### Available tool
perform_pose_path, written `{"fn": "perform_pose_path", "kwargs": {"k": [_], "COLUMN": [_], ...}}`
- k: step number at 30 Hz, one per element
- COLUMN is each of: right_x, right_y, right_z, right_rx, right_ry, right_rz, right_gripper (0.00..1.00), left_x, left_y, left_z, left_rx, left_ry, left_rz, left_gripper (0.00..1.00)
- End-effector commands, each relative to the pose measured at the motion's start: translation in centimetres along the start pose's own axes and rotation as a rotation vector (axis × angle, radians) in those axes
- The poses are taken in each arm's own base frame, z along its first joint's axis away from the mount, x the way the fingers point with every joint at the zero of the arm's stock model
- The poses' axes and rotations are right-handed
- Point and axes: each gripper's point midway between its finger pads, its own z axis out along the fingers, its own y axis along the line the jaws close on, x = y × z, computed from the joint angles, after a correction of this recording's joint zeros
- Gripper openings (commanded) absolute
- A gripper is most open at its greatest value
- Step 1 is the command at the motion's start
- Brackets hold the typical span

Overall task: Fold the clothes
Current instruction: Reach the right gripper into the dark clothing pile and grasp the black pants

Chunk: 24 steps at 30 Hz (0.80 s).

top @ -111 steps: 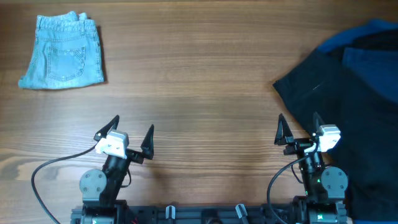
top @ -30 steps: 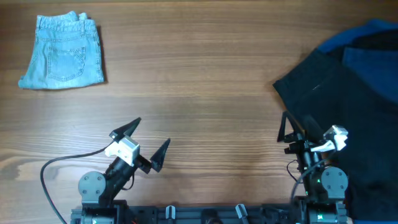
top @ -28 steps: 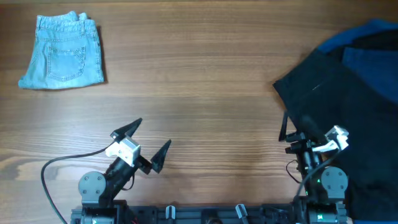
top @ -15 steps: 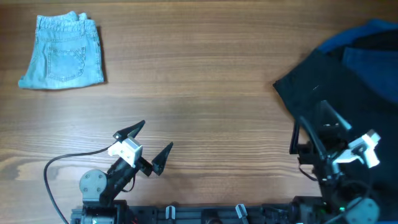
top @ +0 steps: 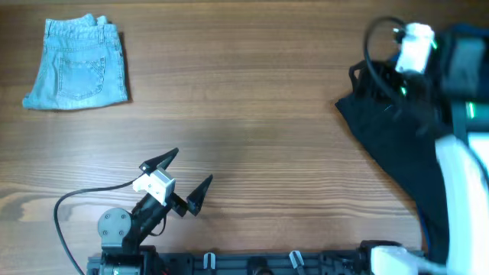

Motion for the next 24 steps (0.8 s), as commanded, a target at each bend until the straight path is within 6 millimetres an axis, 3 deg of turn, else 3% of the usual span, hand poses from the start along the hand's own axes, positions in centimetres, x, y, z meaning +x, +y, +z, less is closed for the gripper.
{"fn": "perform_pose_path", "kwargs": {"k": [1, 5, 8, 14, 20, 24], "right_x": [1.2, 4.5, 8.4, 11.7, 10.2, 10.1], "right_y": [-4.3, -3.8, -5.3, -5.5, -7.1, -4.4], "right_z": [4.8, 8.3, 10.2, 13.6, 16.0, 17.0], "right_rx": [0.195, 0.109, 0.156, 0.197, 0.44, 0.371], "right_ry": [0.236, 0.406, 0.597, 0.738, 0.65, 0.625], "right_rz": [-0.084, -0.108, -0.154, -0.161, -0.275, -0.313], "right_gripper": [1.0, 1.0, 1.0, 1.0, 1.0, 1.0], "left_x": [0.1, 0.1, 0.1, 0.1, 0.1, 0.1], "left_y": [-0.3, -0.3, -0.3, -0.3, -0.3, -0.3], "left_z": [0.0, 0.0, 0.0, 0.0, 0.0, 0.0], "left_rx": [0.017, 0.017, 0.017, 0.017, 0.017, 0.017], "left_ry": [-0.001, -0.001, -0.001, -0.001, -0.001, -0.001], "left_rz": [-0.004, -0.004, -0.004, -0.004, -0.004, -0.004], "left_gripper": [1.0, 1.0, 1.0, 1.0, 1.0, 1.0]}}
